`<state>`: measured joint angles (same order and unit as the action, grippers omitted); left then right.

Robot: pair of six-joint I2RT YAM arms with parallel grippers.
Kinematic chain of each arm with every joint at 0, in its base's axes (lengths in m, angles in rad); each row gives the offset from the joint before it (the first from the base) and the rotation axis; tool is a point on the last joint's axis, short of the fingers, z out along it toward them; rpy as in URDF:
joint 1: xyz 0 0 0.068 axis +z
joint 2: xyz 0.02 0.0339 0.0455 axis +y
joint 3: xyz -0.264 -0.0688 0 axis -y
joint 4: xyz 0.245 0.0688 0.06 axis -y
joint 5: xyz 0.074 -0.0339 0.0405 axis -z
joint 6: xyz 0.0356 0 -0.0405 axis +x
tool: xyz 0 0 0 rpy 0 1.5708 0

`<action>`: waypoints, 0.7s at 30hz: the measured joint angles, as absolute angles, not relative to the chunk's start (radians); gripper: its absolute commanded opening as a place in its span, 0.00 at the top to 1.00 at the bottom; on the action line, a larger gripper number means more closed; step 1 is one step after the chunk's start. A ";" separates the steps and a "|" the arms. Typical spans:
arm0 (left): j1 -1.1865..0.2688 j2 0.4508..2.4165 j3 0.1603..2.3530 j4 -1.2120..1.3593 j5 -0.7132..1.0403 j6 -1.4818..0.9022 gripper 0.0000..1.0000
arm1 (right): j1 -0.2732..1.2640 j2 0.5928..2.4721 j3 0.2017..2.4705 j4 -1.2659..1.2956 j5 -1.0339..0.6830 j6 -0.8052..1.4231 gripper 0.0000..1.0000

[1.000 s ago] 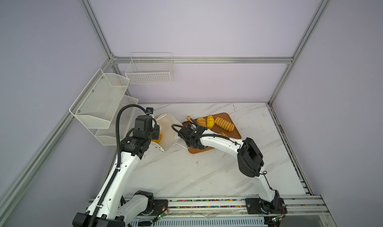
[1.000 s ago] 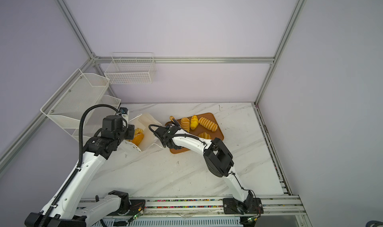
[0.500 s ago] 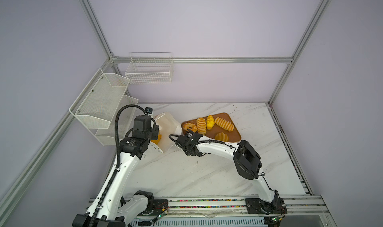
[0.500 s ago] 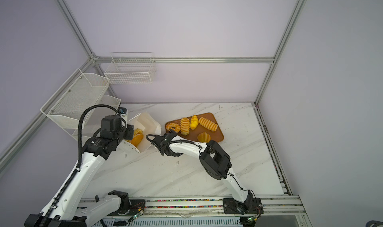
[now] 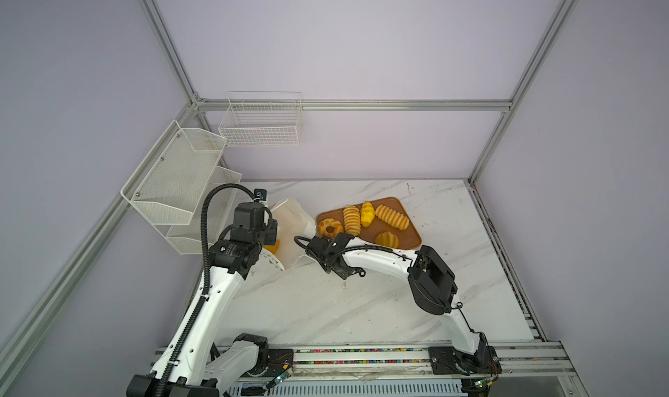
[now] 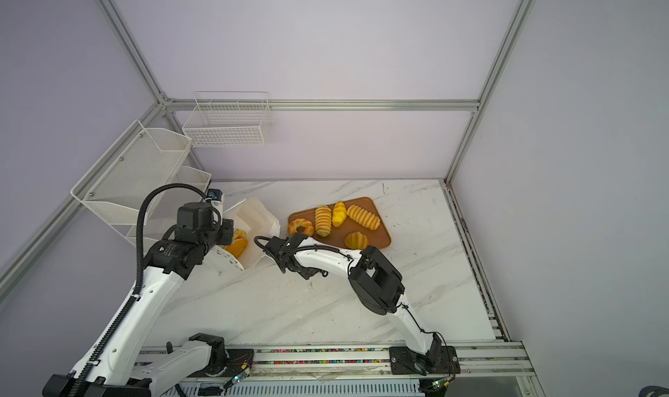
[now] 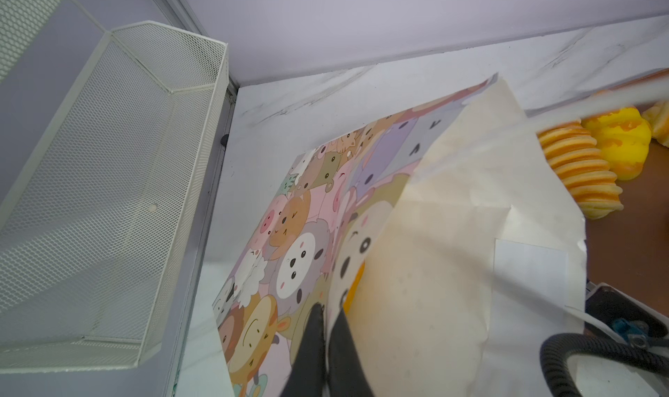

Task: Take the fake bread out of the paper bag

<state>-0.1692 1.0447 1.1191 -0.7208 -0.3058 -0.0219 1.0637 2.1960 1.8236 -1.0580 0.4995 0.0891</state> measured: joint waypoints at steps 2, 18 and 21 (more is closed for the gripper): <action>-0.168 1.045 1.119 -0.721 -0.305 -0.022 1.00 | 1.064 2.196 1.827 -1.060 0.492 0.095 0.73; -0.164 1.040 1.119 -0.723 -0.298 -0.022 1.00 | 1.055 2.187 1.842 -1.075 0.440 0.116 0.59; -0.164 1.040 1.119 -0.723 -0.296 -0.022 1.00 | 1.051 2.177 1.851 -1.081 0.437 0.122 0.59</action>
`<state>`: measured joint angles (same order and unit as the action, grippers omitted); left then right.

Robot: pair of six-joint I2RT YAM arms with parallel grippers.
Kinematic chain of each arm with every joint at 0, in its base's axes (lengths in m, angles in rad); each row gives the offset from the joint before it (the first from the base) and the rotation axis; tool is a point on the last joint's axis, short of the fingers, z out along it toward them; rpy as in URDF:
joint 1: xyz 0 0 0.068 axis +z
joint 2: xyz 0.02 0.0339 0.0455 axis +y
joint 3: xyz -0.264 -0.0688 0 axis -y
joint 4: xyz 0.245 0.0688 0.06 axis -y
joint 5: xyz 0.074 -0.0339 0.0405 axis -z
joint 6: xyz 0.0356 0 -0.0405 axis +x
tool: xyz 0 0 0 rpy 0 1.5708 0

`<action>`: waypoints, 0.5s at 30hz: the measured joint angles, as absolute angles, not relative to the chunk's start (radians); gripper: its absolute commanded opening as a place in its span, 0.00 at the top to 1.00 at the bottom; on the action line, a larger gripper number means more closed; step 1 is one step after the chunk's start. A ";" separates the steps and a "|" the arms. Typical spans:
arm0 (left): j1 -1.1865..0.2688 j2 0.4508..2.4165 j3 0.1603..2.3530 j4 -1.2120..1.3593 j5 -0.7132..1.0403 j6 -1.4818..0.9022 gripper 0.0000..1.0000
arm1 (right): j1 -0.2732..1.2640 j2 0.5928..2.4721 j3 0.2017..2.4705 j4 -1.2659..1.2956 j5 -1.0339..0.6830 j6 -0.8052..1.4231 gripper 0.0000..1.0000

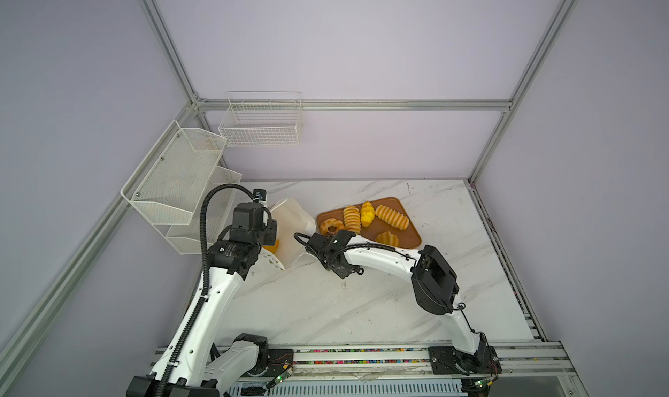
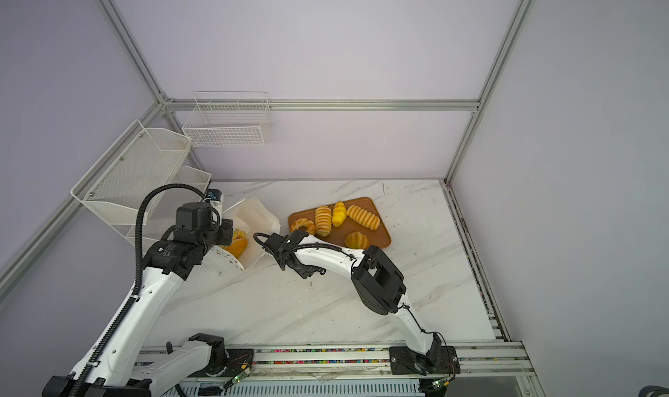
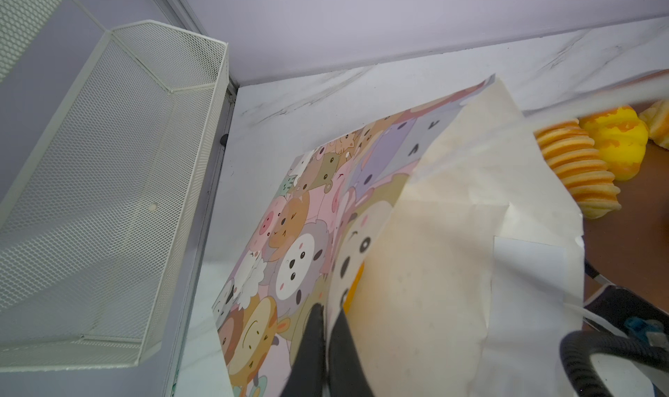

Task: Take the fake bread out of the paper bag

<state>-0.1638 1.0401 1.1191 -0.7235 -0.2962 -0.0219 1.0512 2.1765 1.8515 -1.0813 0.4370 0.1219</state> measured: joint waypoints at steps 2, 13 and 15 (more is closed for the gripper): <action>-0.164 1.040 1.119 -0.723 -0.295 -0.022 1.00 | 1.047 2.168 1.857 -1.085 0.437 0.126 0.59; -0.164 1.034 1.116 -0.719 -0.258 0.013 1.00 | 1.028 2.085 1.872 -1.090 0.429 0.179 0.67; -0.164 1.035 1.115 -0.718 -0.237 0.030 1.00 | 1.021 2.062 1.867 -1.089 0.429 0.196 0.71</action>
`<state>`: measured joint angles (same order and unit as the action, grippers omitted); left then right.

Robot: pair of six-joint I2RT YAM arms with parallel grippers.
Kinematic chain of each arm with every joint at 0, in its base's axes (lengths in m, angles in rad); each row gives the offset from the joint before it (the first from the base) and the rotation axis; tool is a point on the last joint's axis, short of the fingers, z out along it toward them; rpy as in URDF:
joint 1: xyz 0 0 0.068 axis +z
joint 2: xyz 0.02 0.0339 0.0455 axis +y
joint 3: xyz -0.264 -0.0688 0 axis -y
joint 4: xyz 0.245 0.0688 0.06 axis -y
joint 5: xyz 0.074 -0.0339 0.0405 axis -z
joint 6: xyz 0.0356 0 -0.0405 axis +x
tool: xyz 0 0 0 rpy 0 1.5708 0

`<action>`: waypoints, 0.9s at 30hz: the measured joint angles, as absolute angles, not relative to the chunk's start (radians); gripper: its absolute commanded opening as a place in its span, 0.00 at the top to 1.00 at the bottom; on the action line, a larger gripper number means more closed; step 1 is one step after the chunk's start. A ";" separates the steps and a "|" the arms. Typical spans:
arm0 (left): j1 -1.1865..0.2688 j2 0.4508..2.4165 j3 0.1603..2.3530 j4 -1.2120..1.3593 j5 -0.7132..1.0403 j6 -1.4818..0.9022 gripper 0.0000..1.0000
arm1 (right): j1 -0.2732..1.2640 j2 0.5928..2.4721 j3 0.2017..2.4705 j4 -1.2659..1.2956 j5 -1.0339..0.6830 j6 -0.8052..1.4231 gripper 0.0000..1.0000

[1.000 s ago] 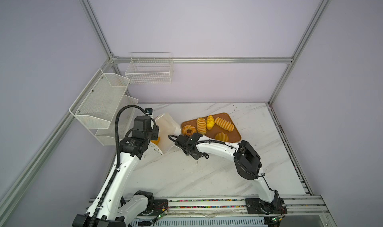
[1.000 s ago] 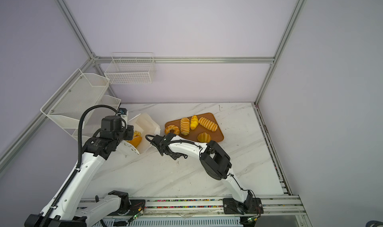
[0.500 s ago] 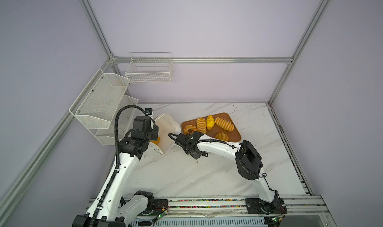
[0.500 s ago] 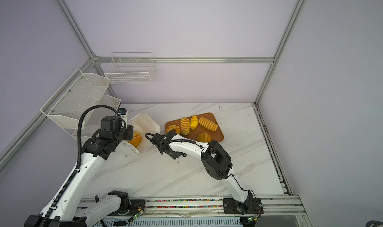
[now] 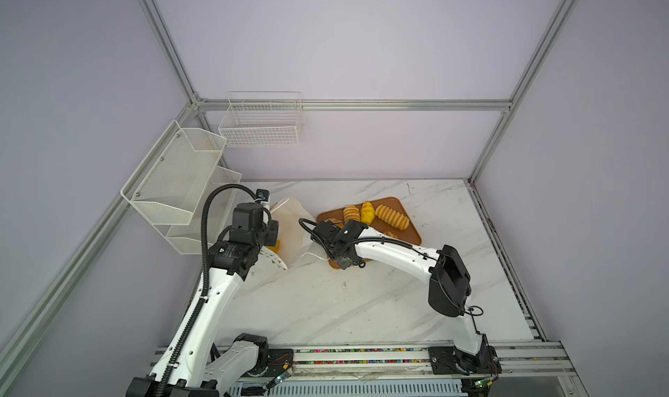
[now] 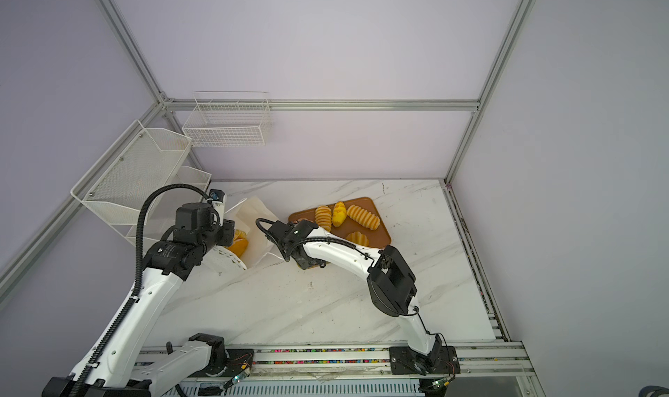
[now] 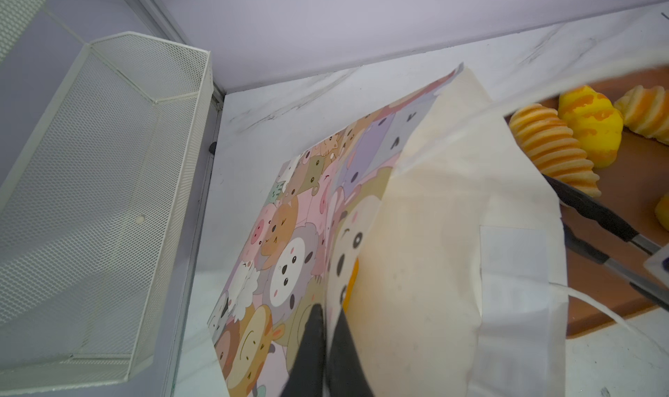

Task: Take the fake bread out of the paper bag

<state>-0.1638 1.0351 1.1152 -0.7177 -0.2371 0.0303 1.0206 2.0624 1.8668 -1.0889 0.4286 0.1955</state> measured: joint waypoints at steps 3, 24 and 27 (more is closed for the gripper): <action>-0.164 1.041 1.115 -0.712 -0.205 0.063 1.00 | 1.008 2.014 1.842 -1.090 0.427 0.223 0.78; -0.164 1.098 1.115 -0.617 -0.030 0.204 1.00 | 1.061 1.561 1.609 -0.918 0.103 0.475 1.00; -0.164 1.111 1.115 -0.597 -0.017 0.209 1.00 | 1.117 1.575 1.594 -0.897 0.059 0.508 1.00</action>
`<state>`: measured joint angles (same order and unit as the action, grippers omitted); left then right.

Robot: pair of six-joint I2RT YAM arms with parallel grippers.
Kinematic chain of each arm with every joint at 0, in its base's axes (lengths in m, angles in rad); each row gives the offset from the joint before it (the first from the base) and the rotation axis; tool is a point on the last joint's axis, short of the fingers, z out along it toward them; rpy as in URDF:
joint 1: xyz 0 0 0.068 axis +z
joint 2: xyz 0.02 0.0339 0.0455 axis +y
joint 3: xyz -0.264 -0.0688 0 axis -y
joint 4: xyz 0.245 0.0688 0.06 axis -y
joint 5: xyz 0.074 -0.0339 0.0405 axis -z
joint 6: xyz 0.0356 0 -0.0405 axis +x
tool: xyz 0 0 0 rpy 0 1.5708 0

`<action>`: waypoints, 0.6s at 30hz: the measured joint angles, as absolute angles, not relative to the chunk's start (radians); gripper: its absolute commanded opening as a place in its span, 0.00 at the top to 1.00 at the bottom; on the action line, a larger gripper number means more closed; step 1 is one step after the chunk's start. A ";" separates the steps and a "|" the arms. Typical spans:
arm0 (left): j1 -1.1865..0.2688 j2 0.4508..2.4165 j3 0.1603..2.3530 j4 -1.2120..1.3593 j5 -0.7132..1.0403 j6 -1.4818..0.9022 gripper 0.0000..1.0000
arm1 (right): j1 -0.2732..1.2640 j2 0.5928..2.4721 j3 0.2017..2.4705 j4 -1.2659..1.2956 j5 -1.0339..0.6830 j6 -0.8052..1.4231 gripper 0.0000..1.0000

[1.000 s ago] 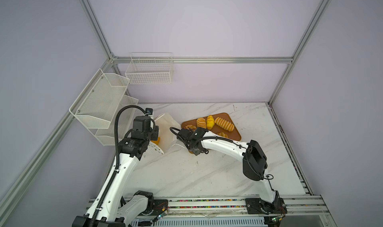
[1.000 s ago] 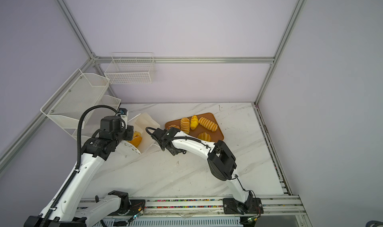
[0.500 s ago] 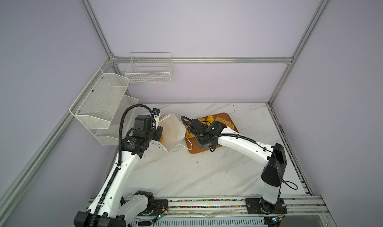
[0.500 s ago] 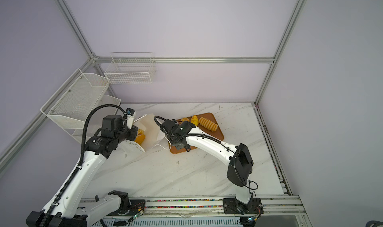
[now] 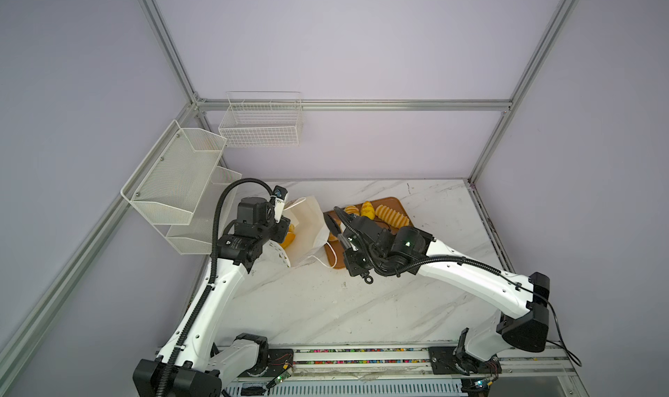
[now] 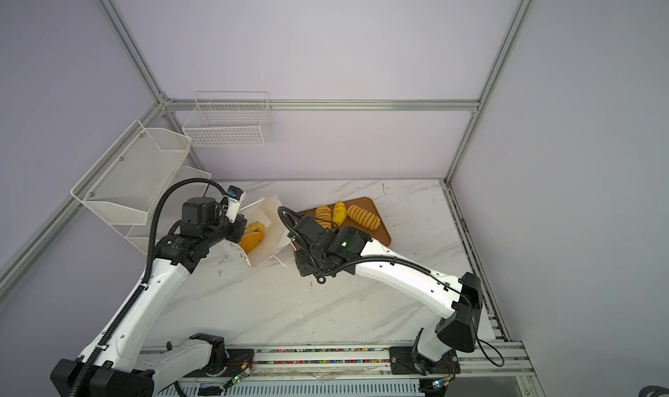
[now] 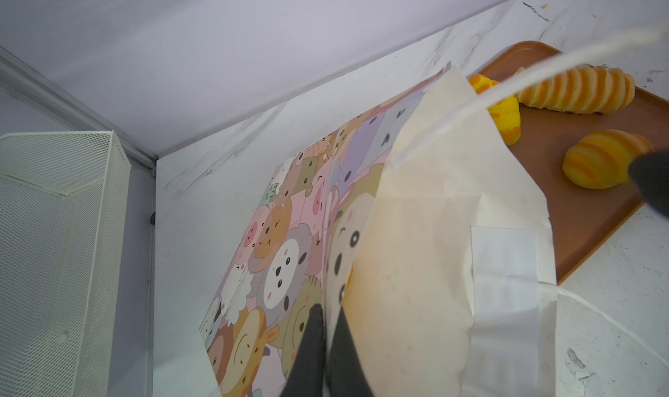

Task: Take the fake bread out of the paper bag
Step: 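Move the tongs back into the bag held by the left gripper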

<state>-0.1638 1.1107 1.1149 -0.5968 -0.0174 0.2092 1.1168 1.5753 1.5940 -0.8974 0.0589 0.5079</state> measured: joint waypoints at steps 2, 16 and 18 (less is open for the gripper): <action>-0.164 1.117 1.113 -0.586 -0.007 0.222 1.00 | 1.145 1.592 1.592 -0.885 0.035 0.523 1.00; -0.164 0.964 0.859 -0.432 0.041 0.311 1.00 | 1.173 1.812 1.741 -0.828 -0.086 0.578 0.95; -0.164 0.928 0.813 -0.402 0.049 0.315 1.00 | 1.174 1.846 1.752 -0.807 -0.107 0.583 0.93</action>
